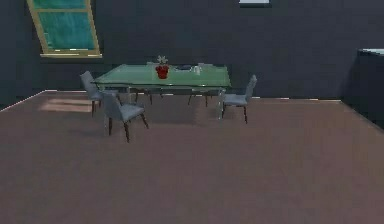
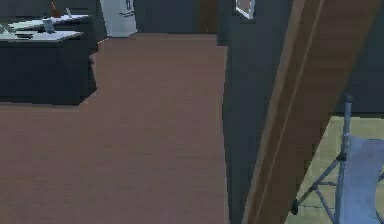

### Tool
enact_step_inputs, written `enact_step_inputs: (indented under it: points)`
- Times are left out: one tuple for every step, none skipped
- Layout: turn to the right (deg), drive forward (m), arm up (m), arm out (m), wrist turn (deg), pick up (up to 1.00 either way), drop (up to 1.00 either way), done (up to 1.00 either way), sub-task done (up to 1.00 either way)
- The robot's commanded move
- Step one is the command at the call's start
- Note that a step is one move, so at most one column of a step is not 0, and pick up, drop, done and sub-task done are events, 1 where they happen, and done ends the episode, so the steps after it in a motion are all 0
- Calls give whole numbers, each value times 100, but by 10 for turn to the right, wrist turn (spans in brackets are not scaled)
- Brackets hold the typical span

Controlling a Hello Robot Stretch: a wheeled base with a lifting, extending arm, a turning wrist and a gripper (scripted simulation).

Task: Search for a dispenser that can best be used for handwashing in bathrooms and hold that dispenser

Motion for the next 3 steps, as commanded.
enact_step_inputs:
  points:
    - [450, 0, 0, 0, 0, 0, 0, 0, 0]
    - [270, 0, 0, 0, 0, 0, 0, 0, 0]
    - [0, 30, 0, 0, 0, 0, 0, 0, 0]
